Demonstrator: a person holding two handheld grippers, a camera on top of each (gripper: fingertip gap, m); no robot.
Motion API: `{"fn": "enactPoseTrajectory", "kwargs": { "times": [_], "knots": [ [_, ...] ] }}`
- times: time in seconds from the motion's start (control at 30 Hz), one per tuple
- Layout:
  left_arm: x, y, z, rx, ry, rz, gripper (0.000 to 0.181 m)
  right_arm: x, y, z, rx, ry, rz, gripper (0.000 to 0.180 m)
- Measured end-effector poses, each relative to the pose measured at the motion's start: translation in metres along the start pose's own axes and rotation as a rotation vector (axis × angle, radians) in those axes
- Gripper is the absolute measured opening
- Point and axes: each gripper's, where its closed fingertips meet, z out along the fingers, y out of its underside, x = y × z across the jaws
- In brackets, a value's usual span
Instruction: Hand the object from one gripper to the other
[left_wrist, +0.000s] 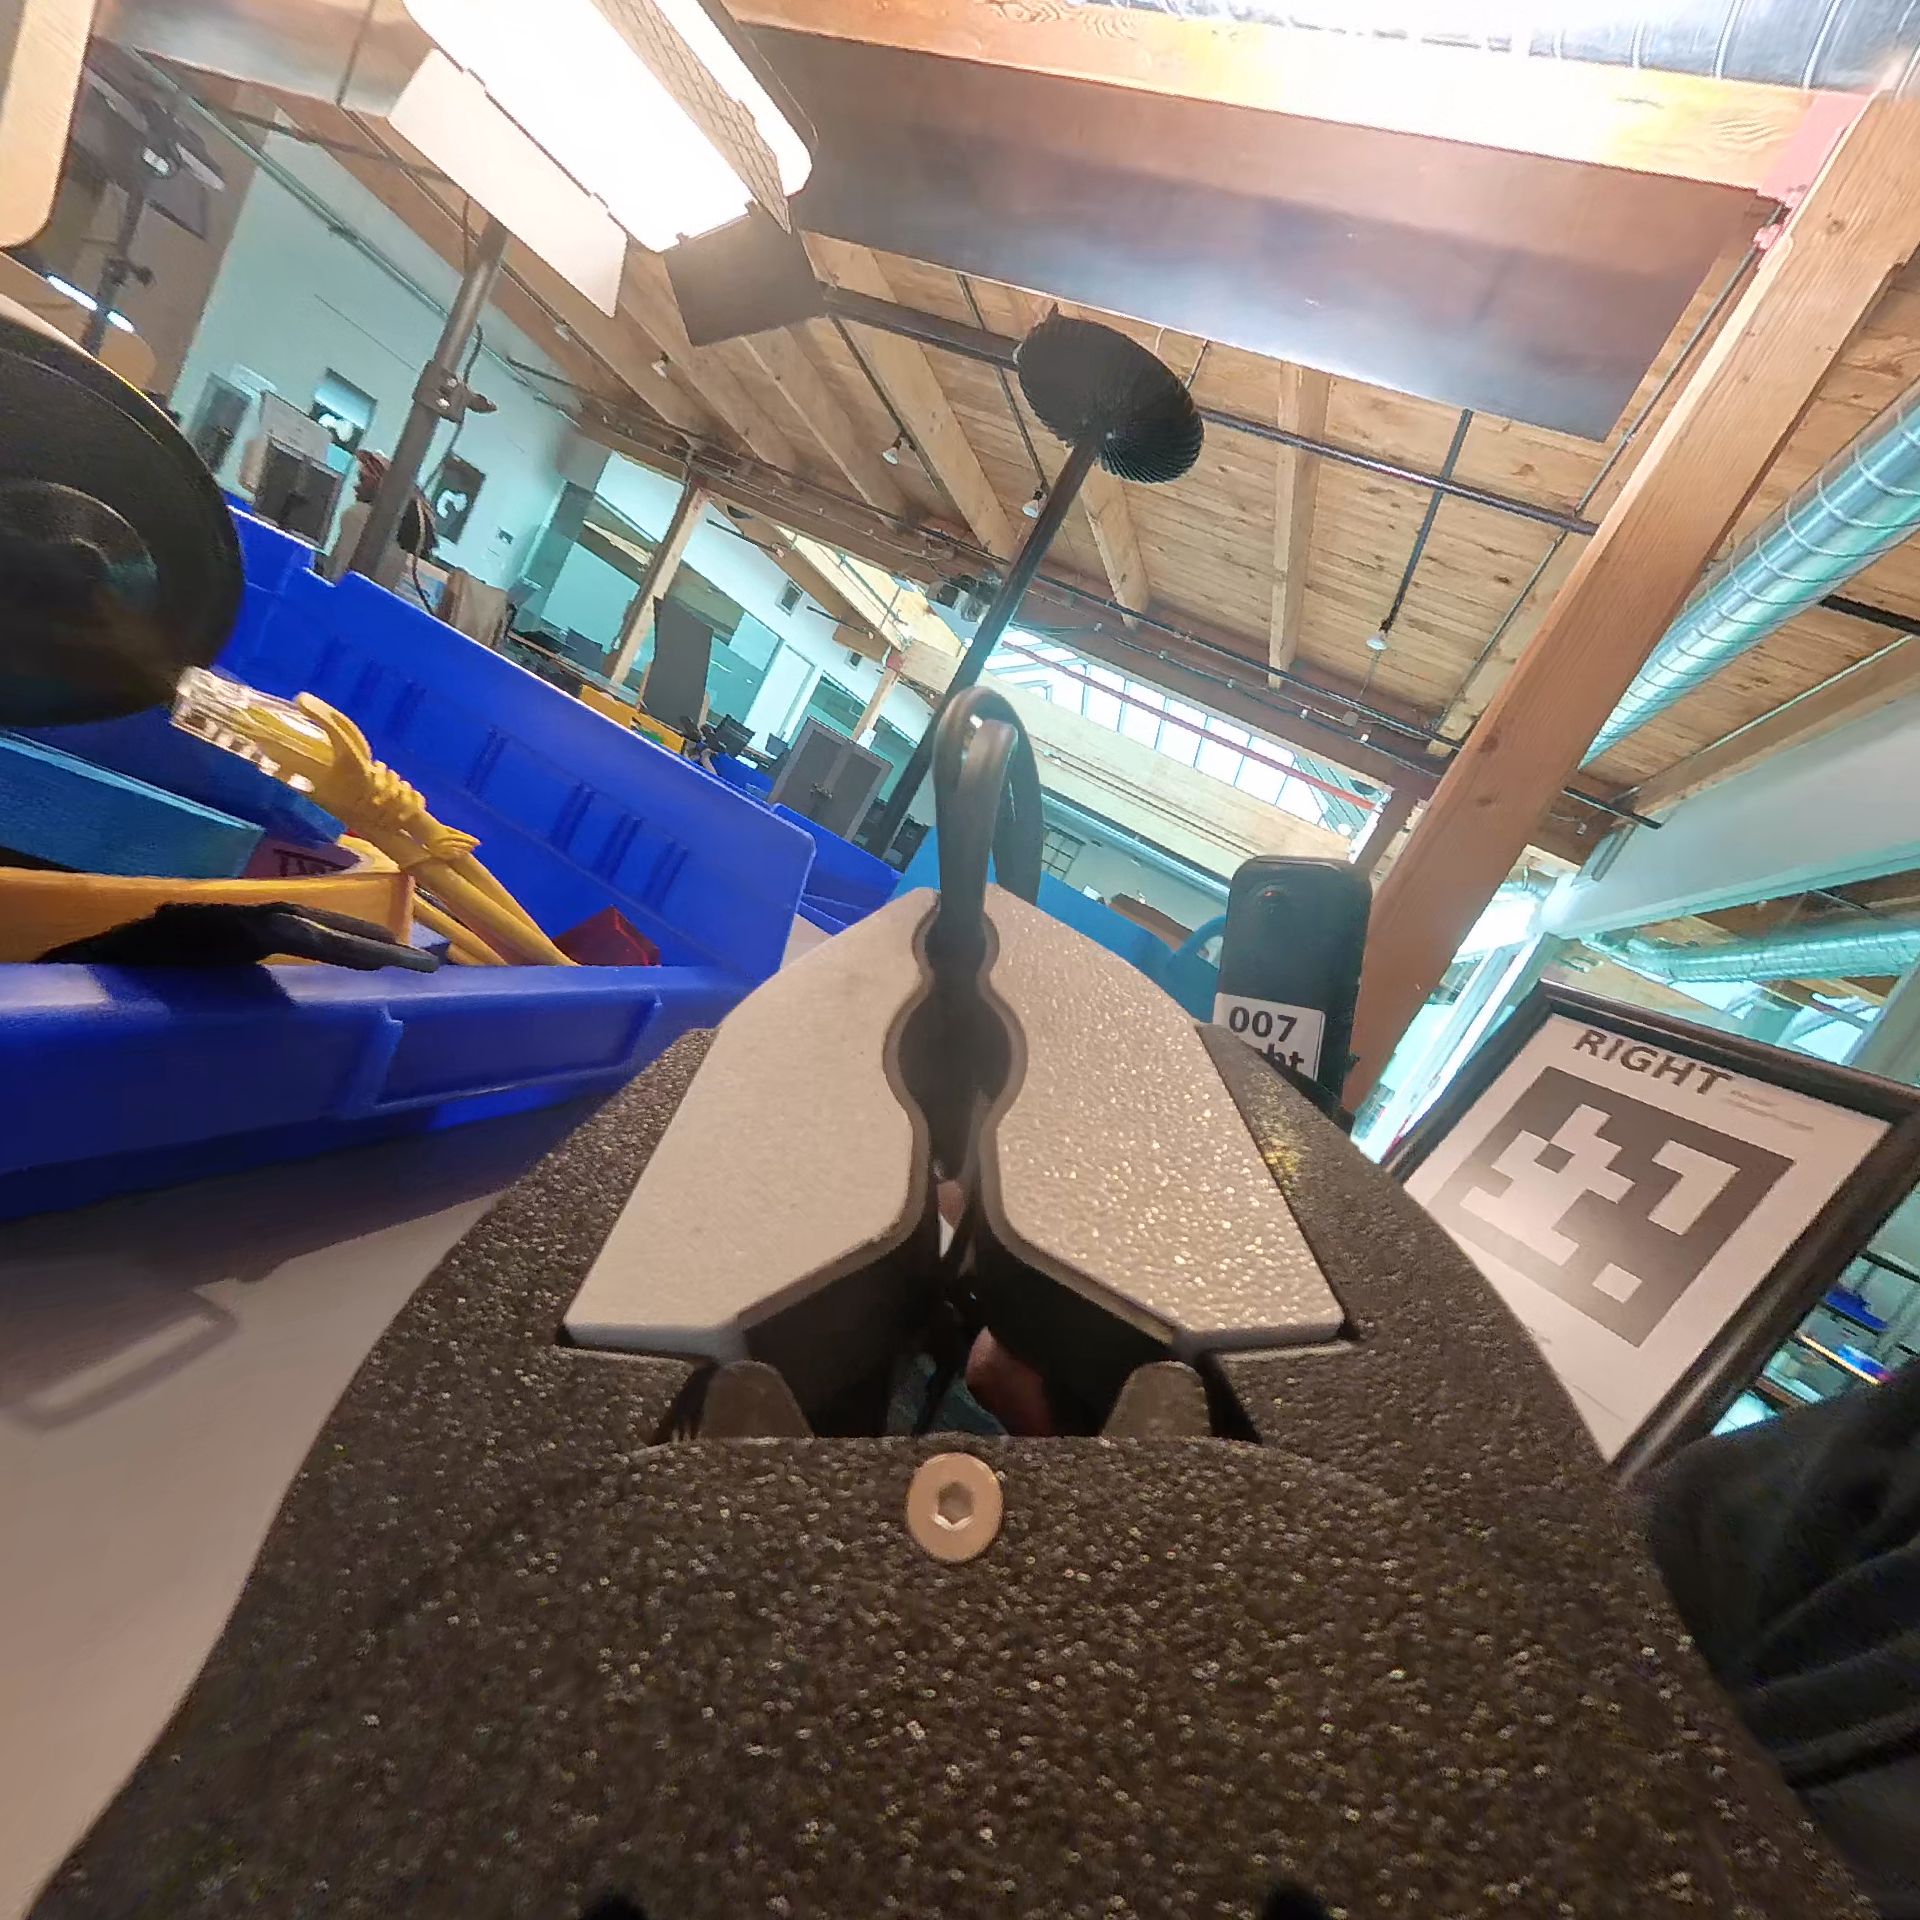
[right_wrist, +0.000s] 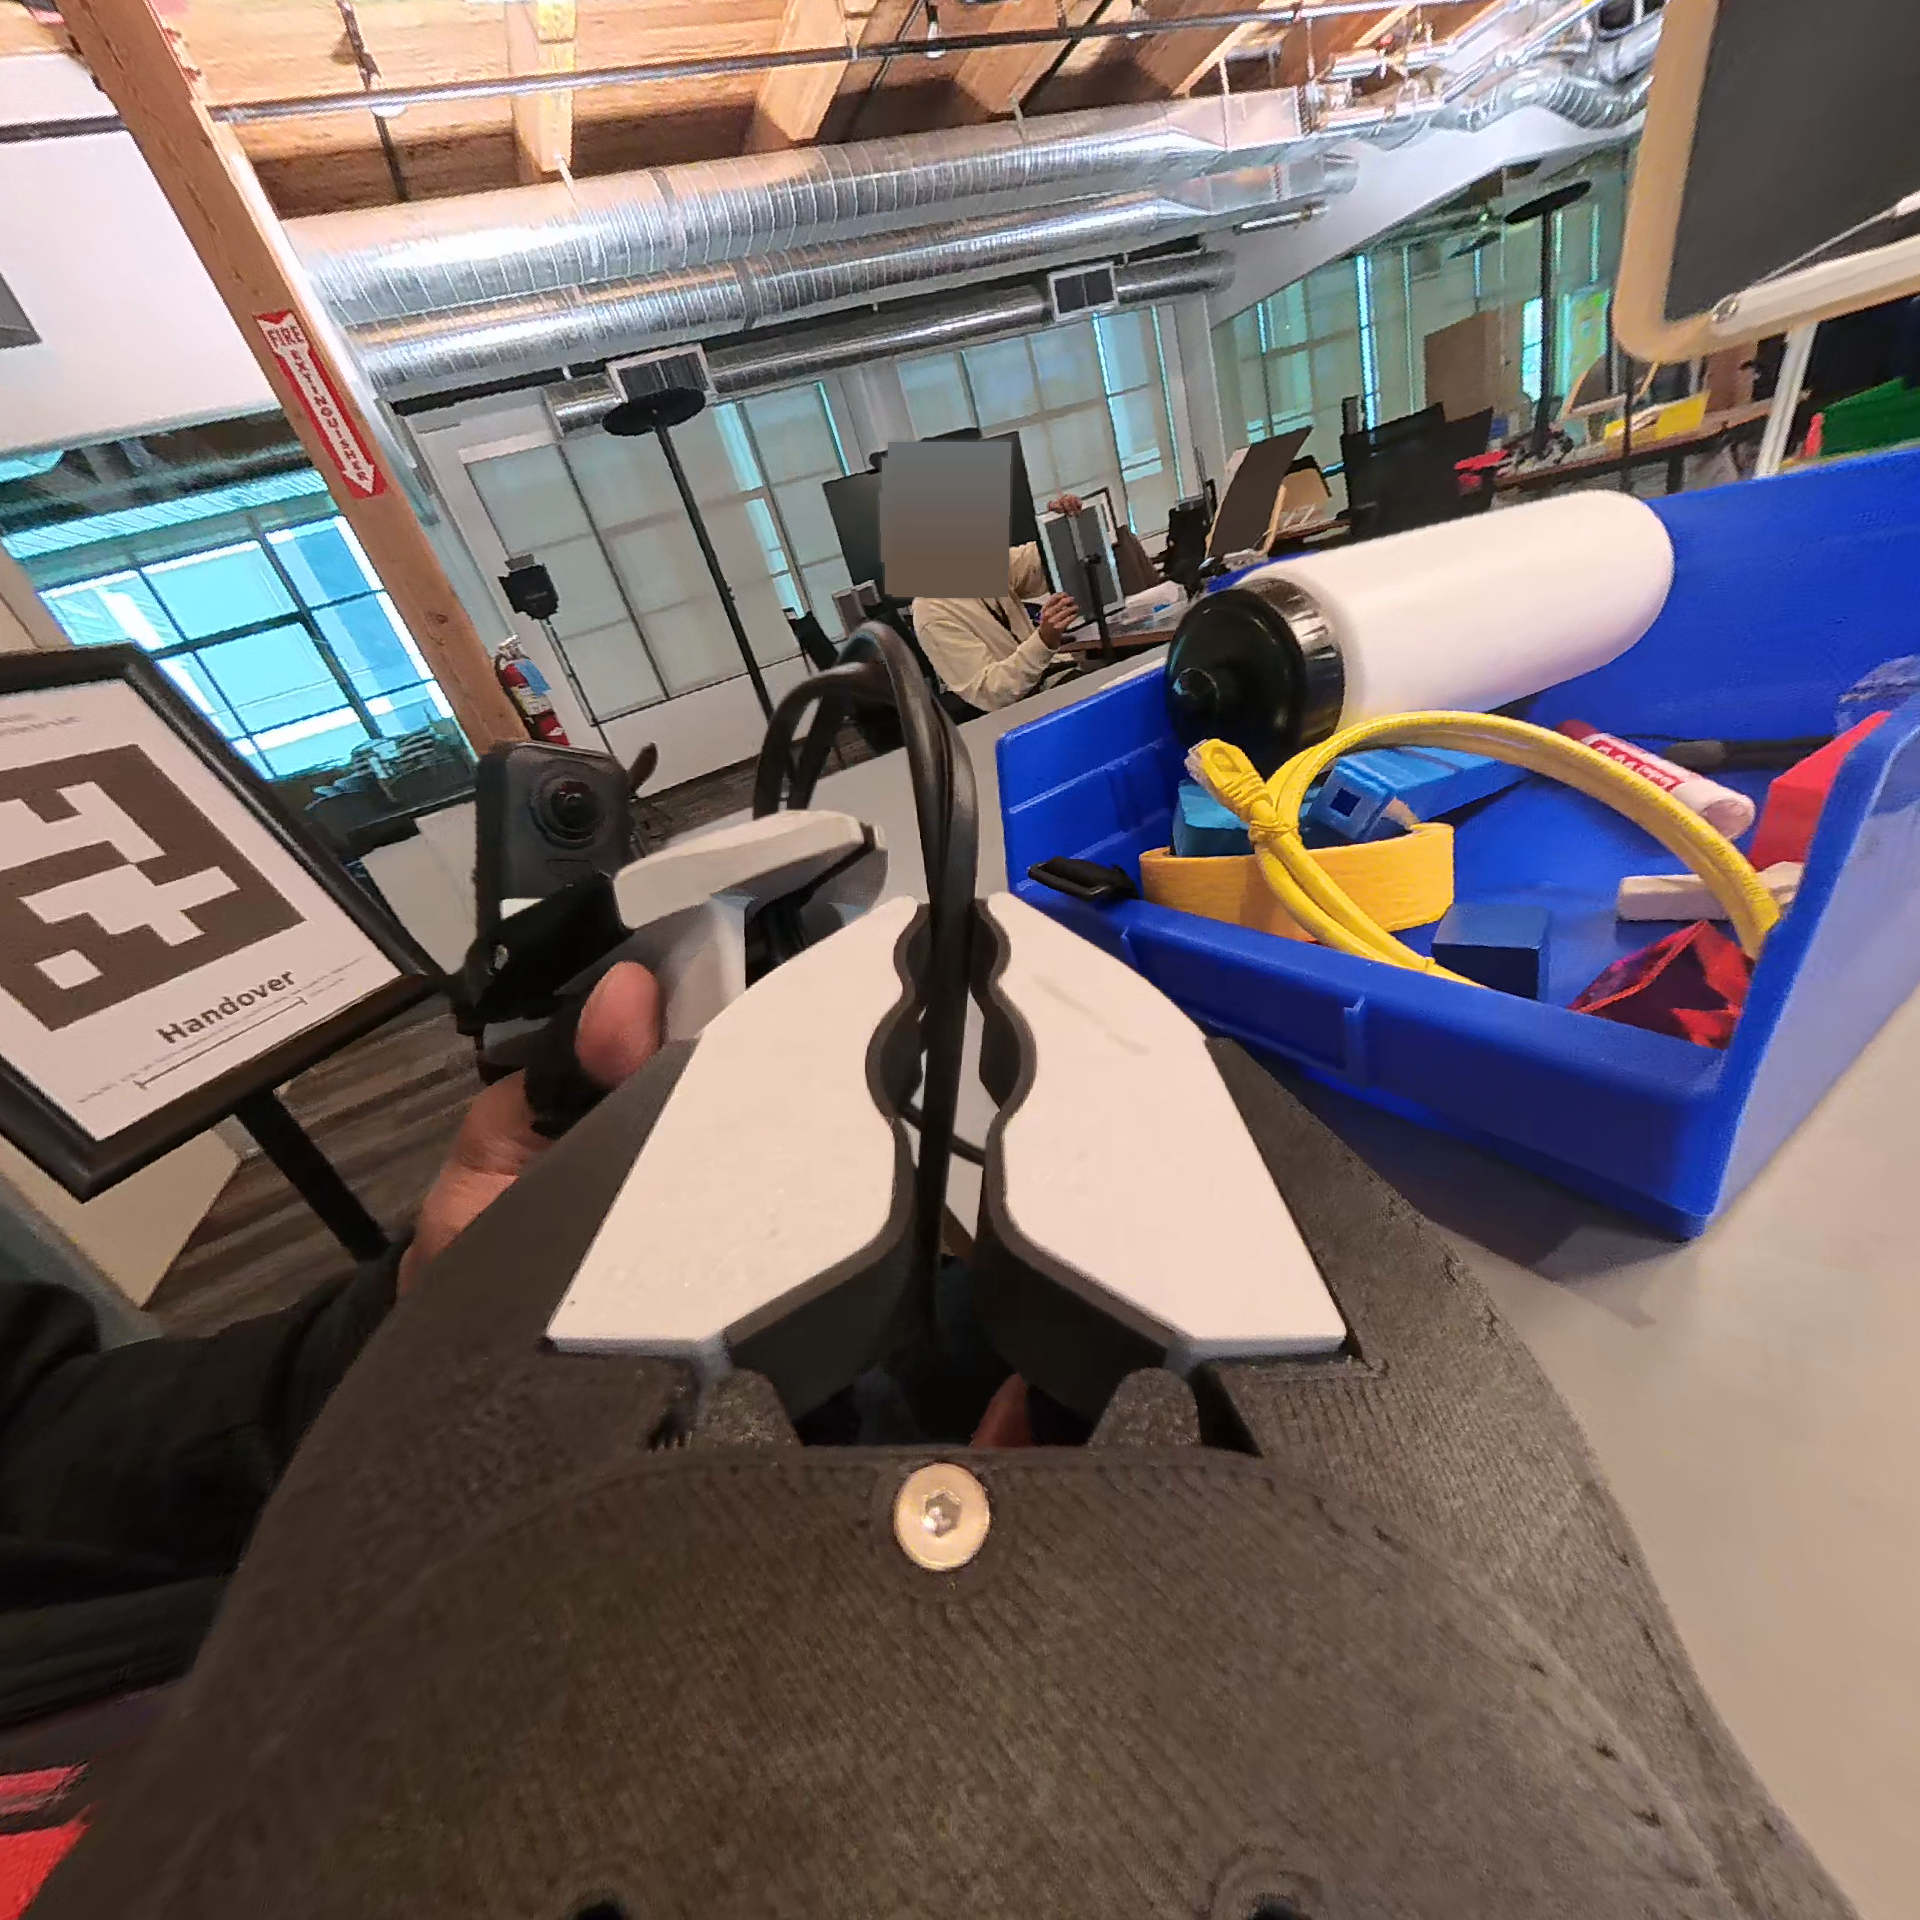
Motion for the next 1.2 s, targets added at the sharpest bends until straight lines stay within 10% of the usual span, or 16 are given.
{"fn": "enactPoseTrajectory", "kwargs": {
  "times": [0.57,0.87,1.2],
  "knots": [
    [0.004,0.004,0.002,-0.132,0.019,0.074,0.027,0.012,-0.031,-0.019,0.136,0.053,-0.047,0.005],
    [-0.014,0.031,-0.011,-0.492,-0.118,0.323,0.044,0.016,-0.046,-0.031,0.188,0.041,0.0,0.005],
    [-0.034,0.057,-0.007,-0.556,-0.209,0.171,0.046,0.015,-0.05,-0.033,0.218,-0.022,0.099,0.005]
  ]
}}
